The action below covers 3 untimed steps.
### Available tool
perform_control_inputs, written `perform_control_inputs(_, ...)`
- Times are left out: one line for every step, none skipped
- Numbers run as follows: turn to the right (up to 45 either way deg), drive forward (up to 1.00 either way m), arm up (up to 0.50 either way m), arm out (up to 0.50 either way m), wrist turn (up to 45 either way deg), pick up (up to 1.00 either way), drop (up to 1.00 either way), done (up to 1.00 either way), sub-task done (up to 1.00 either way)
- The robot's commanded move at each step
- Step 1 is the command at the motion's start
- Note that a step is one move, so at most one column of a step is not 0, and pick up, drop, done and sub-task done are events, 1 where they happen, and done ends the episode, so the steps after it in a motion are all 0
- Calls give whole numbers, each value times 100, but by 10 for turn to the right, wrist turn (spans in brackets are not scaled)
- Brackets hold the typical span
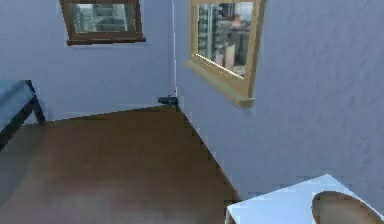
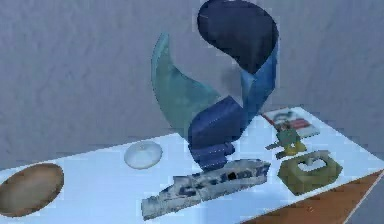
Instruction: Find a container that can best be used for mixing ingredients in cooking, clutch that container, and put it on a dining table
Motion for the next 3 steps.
perform_control_inputs(-390,0,0,0,0,0,0,0,0)
perform_control_inputs(0,0,50,0,0,0,0,0,0)
perform_control_inputs(0,0,38,0,0,0,0,0,0)
